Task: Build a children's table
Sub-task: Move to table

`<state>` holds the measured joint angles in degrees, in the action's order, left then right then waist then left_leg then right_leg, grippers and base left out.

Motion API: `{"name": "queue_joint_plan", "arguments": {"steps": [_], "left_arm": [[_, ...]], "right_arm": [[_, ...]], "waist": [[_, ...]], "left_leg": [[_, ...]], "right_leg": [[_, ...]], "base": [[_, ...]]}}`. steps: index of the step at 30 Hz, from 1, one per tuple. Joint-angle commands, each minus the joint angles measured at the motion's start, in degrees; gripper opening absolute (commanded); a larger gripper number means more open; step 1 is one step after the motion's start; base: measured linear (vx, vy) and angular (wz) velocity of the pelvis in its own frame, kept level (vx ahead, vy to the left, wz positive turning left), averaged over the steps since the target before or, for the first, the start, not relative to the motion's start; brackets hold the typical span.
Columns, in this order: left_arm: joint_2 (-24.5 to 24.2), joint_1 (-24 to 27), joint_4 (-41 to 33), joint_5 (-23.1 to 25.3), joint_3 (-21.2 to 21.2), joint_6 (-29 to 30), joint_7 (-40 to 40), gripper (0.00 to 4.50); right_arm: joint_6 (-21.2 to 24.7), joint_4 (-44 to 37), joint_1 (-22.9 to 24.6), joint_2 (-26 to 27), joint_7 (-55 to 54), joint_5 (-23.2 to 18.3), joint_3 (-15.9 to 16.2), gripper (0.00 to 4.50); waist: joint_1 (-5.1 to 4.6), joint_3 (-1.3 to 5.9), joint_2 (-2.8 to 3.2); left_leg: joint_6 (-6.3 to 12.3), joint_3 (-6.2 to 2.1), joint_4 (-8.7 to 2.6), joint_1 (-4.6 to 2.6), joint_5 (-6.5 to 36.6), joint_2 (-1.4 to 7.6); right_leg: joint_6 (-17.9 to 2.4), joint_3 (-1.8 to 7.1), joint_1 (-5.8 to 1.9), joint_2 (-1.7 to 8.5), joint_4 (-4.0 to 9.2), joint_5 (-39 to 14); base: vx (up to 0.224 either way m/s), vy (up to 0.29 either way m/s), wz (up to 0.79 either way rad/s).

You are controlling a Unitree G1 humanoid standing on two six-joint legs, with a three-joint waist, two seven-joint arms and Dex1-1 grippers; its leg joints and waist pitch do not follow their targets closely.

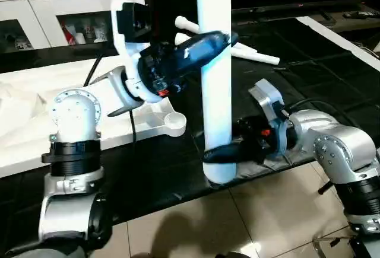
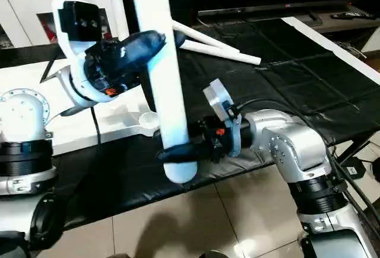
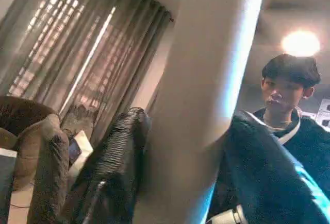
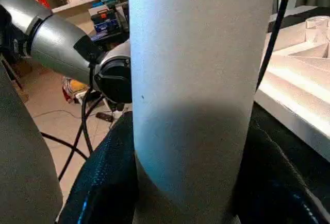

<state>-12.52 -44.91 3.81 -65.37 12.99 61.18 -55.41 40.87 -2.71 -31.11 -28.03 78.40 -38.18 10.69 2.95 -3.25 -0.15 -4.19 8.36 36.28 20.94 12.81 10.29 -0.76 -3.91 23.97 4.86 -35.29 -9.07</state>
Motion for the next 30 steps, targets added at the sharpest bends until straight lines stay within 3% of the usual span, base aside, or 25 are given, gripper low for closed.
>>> {"name": "queue_joint_plan", "arguments": {"steps": [1,9,15,16,18,19,22,26,28,30], "left_arm": [[-0.3,0.1,0.3,-0.3,-0.3,-0.4,-1.2,2.27],[-0.3,0.0,0.3,-0.5,-0.1,-0.7,-1.2,1.96],[-1.1,0.3,-0.5,1.8,-0.3,-3.9,-0.1,1.93],[-1.1,0.3,-0.5,2.3,-0.2,-4.4,0.5,1.93],[-1.5,-0.2,0.2,5.6,-0.7,-7.0,2.6,1.89],[-1.7,-0.4,0.5,6.9,-1.0,-8.0,3.0,1.89],[-3.4,-1.2,1.4,11.7,-2.6,-10.9,4.7,1.86],[-5.2,-1.6,0.6,17.5,-5.4,-13.7,7.2,1.82],[-5.2,-2.3,0.7,21.9,-6.7,-14.6,13.5,1.77],[-5.2,-2.9,1.1,25.3,-7.8,-15.7,17.2,1.76]], "right_arm": [[0.3,-0.6,0.2,-0.7,0.2,-0.4,-0.4,1.95],[0.0,-0.3,0.0,-0.6,-0.1,0.0,-0.3,1.94],[-1.9,2.1,-0.6,0.1,-4.4,3.3,-0.6,1.94],[-1.5,2.6,-0.8,0.3,-5.2,3.4,-0.8,2.29],[-1.1,4.4,-1.7,1.0,-8.1,4.4,-1.5,2.67],[-1.6,5.0,-2.1,1.1,-8.8,5.0,-1.7,2.67],[-3.3,6.7,-2.9,1.8,-11.0,6.2,-2.8,2.97],[-5.8,7.7,-3.4,3.1,-14.1,6.7,-4.6,3.21],[-6.4,8.0,-3.4,3.9,-16.8,6.9,-5.7,3.52],[-6.6,8.0,-3.3,4.4,-18.2,7.2,-5.9,3.54]], "waist": [[0.18,4.32,-0.44],[0.41,4.29,-0.45],[0.29,4.32,-0.32],[0.31,4.37,-0.30],[0.21,4.32,-0.30],[0.12,4.27,-0.51],[0.14,4.32,-0.37],[0.02,4.48,-0.33],[0.00,4.50,-0.30],[-0.01,4.50,-0.38]], "left_leg": [[4.53,0.46,-4.05,0.07,0.6,1.68],[4.11,0.48,-4.07,0.10,0.4,1.70],[3.80,0.45,-4.08,0.17,0.3,1.64],[3.81,0.48,-4.05,0.10,0.2,1.63],[3.56,0.41,-4.10,0.14,0.1,1.70],[3.13,0.45,-4.13,0.10,0.6,1.62],[2.58,0.49,-4.13,0.11,1.0,1.52],[3.03,0.44,-4.09,0.12,-0.2,1.67],[3.14,0.44,-4.05,0.12,-0.7,1.81],[3.14,0.47,-4.01,0.15,-0.2,1.71]], "right_leg": [[-13.6,2.13,-4.27,2.52,3.38,-11.7],[-13.3,2.11,-4.21,2.54,3.38,-12.2],[-13.2,2.10,-4.22,2.52,3.41,-11.7],[-13.2,2.11,-4.27,2.49,3.36,-11.4],[-13.2,2.08,-4.18,2.44,3.32,-11.1],[-12.6,2.10,-4.18,2.41,3.50,-12.1],[-11.9,2.18,-4.24,2.39,3.59,-12.8],[-12.9,2.19,-4.19,2.42,3.13,-9.1],[-13.6,2.23,-4.20,2.43,2.92,-7.6],[-13.3,2.22,-4.31,2.44,3.01,-8.2]], "base": [[0.000,0.000,0.00],[0.000,0.000,0.00],[0.000,0.000,0.00],[0.000,0.000,0.00],[0.000,0.000,0.00],[0.000,0.000,0.00],[0.000,0.000,0.00],[0.000,0.000,0.00],[0.000,0.000,0.00],[0.000,0.000,0.00]]}}
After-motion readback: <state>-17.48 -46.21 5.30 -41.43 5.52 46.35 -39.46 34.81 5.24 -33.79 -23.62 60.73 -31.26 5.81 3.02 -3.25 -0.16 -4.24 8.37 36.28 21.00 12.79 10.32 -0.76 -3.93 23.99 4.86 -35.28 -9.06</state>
